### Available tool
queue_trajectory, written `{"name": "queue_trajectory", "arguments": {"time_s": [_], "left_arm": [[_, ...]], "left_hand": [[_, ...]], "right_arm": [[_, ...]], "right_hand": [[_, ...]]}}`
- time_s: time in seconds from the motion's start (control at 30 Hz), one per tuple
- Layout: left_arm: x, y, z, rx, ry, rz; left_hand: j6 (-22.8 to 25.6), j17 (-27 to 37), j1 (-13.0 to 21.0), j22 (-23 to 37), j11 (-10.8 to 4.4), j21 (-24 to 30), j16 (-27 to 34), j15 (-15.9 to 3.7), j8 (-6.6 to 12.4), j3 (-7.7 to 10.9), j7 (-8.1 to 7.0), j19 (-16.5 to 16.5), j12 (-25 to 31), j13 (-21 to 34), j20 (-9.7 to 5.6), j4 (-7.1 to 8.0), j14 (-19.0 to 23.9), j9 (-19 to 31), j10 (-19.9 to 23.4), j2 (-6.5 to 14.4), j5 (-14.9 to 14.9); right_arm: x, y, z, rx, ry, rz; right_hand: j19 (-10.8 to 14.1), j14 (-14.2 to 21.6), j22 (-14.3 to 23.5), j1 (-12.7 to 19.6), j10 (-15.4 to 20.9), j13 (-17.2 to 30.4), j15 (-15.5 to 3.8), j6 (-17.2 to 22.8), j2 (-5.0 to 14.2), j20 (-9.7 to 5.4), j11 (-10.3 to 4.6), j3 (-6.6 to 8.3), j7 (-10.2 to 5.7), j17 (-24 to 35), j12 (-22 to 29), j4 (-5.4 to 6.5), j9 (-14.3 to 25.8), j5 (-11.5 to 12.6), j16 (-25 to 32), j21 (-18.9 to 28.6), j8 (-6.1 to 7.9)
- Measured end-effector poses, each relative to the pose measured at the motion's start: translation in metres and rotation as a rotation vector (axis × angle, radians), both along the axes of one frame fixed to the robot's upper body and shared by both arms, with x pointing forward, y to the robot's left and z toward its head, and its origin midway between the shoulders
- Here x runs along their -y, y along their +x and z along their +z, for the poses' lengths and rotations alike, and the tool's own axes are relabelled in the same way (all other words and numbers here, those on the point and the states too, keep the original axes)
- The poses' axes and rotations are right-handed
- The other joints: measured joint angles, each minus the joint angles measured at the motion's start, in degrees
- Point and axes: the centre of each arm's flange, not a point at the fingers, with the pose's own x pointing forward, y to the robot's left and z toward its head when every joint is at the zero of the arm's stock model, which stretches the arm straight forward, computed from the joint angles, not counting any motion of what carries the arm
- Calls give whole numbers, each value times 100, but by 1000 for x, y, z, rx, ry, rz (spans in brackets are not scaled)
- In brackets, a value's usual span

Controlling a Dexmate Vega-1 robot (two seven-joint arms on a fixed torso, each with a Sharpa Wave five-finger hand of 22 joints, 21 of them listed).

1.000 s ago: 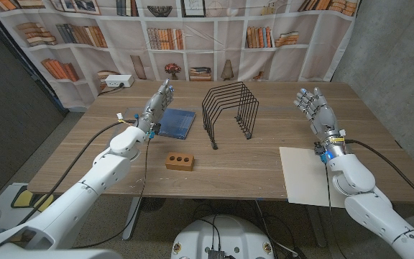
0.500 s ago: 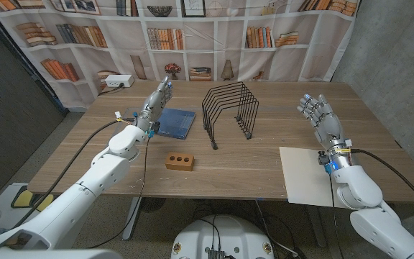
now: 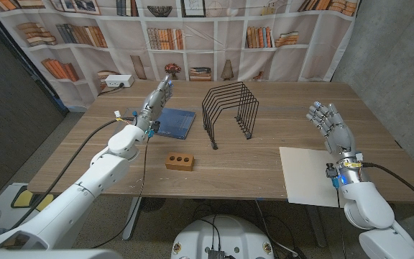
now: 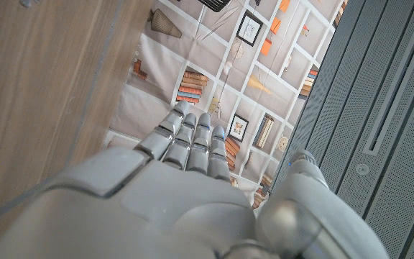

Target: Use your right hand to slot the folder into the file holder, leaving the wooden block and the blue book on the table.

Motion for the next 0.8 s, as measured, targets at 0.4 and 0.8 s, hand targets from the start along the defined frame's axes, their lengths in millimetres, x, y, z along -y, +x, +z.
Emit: {"name": "queue_trajectory", "arguments": {"time_s": [0.4,0.8], "left_arm": [[-2,-3,0,13,0,-1],[-2,-3,4,26,-5,-1]], "left_hand": [[0,0,0,0,31,-44,0,-1,0,13,0,0,0,0,0,-13,-1,0,31,0,0],[-1,0,-1,0,31,-44,0,-11,-23,13,0,-1,-41,0,0,-12,50,0,31,0,0]], "right_arm": [[8,-32,-20,-23,2,-73],[12,-56,-34,-41,1,-131]], "right_hand": [[286,155,-17,98,278,0,61,210,-52,2,97,-15,152,12,16,-63,0,0,-24,16,6],[170,41,0,98,154,0,-12,148,-52,-8,16,-31,49,11,-96,-78,0,-27,-89,-35,-58]]}}
